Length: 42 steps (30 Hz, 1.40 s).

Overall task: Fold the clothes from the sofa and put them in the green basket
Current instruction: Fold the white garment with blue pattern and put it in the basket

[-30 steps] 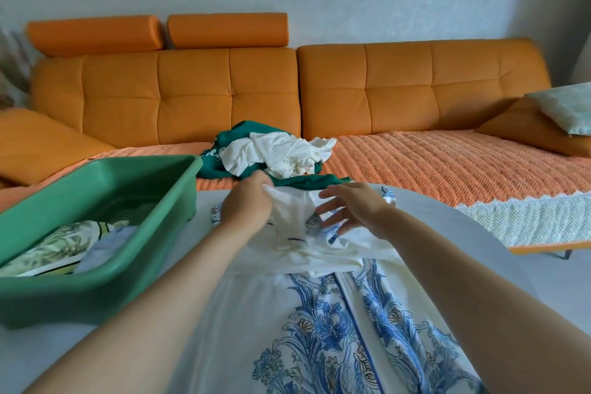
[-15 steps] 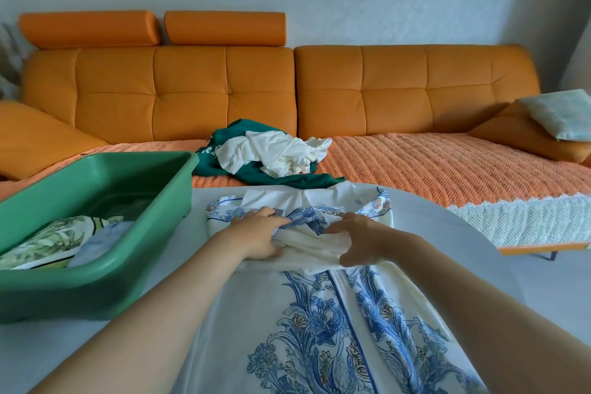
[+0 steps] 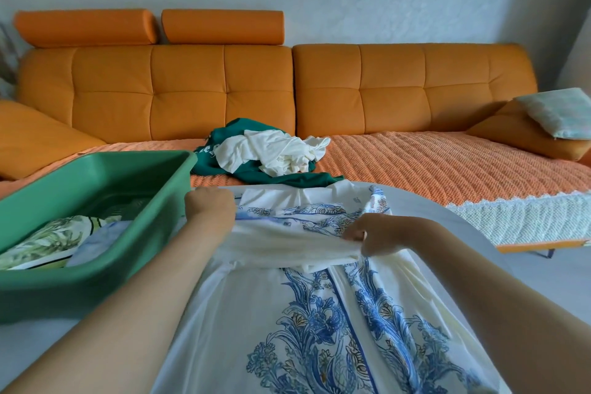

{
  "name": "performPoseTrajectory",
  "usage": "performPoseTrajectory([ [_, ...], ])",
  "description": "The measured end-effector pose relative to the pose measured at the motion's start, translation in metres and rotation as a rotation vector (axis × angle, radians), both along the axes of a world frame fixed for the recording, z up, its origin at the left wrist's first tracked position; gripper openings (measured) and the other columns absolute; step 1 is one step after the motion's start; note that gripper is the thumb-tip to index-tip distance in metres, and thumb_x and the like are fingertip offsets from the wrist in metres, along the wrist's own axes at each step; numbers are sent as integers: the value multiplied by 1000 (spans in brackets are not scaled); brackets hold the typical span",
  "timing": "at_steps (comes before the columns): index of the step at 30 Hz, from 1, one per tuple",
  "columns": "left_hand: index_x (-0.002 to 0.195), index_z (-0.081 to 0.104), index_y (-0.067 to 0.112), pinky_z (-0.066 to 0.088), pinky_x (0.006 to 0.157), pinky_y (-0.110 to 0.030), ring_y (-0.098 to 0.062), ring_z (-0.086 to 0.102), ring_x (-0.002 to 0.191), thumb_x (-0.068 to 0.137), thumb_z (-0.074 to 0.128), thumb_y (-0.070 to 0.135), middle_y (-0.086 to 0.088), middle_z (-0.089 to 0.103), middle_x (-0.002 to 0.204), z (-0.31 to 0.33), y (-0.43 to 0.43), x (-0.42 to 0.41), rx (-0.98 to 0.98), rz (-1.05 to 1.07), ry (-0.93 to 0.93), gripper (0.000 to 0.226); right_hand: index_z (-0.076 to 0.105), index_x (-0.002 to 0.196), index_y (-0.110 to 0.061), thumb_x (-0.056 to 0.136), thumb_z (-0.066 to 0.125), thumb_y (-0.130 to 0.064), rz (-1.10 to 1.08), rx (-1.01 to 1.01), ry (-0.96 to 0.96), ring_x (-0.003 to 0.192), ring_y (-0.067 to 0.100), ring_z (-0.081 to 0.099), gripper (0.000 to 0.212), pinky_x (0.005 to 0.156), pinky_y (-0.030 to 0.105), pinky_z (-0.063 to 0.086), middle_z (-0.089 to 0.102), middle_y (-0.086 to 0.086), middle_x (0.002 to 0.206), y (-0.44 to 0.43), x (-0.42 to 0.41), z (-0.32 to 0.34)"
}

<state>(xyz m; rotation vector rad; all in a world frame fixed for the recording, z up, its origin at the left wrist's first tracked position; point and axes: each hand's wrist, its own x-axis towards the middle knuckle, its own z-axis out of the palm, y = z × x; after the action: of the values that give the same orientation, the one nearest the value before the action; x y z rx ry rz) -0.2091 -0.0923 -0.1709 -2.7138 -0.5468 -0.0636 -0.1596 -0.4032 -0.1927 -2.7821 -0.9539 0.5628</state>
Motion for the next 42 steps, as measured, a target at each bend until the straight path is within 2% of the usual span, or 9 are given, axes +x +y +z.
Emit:
performPoseTrajectory([
  [3,127,59,21,35,100,-36,-25,51,123,94,45,19,-4,57,135,-10,-13,4,35,-75,131,36,74,106,-31,98,52,-22,-85,257,157,58,1,51,25,60,20,44,66,-5,91,-5,4,-6],
  [7,123,59,21,45,90,-37,-28,57,110,91,46,11,-5,61,126,-14,-42,11,-283,-344,46,36,68,111,-38,94,43,-4,-369,270,-306,91,13,55,46,68,26,40,53,-12,122,-9,26,-14],
  [11,128,57,33,44,98,-38,-20,51,118,97,52,39,3,50,136,-35,-63,16,-684,-511,114,32,58,133,-41,85,38,11,-295,84,-364,125,19,52,73,79,31,50,40,-14,149,-16,38,-23],
  [15,106,66,45,43,94,-33,-8,50,109,79,62,72,17,48,119,-44,-61,25,-706,-616,88,38,69,115,-28,100,47,-11,-333,60,-460,97,23,61,32,75,33,53,64,0,120,-15,56,-27],
  [23,108,56,34,45,80,-30,-9,57,96,91,61,52,8,57,111,-54,-45,47,-826,-436,43,25,63,125,-23,91,52,1,-485,232,-464,102,28,57,43,75,36,50,52,5,123,-11,78,-36],
  [30,70,53,15,36,57,-30,-30,58,76,96,53,8,-12,63,84,-38,-32,54,-618,-267,-224,26,29,153,-28,89,44,-8,-332,171,-581,141,29,31,69,118,46,24,27,6,157,6,65,-48],
  [34,112,59,6,45,72,-35,-31,61,97,90,50,-3,-11,63,104,-35,-27,45,-330,-89,-28,26,5,159,-24,100,35,-23,-278,23,-453,153,28,8,66,124,48,12,7,6,167,11,55,-57],
  [37,133,51,16,45,94,-39,-28,50,118,91,51,0,-8,54,129,-38,-33,45,-315,-420,-150,46,-4,159,-21,102,30,-23,-389,-134,-430,154,28,1,67,123,52,11,-3,9,167,11,52,-56],
  [42,151,33,42,23,119,-48,-21,20,149,97,43,62,5,28,161,-50,-65,37,-653,-632,192,59,-6,158,-10,97,47,-21,-418,-364,-518,153,35,1,81,122,55,9,-5,18,165,12,47,-42],
])
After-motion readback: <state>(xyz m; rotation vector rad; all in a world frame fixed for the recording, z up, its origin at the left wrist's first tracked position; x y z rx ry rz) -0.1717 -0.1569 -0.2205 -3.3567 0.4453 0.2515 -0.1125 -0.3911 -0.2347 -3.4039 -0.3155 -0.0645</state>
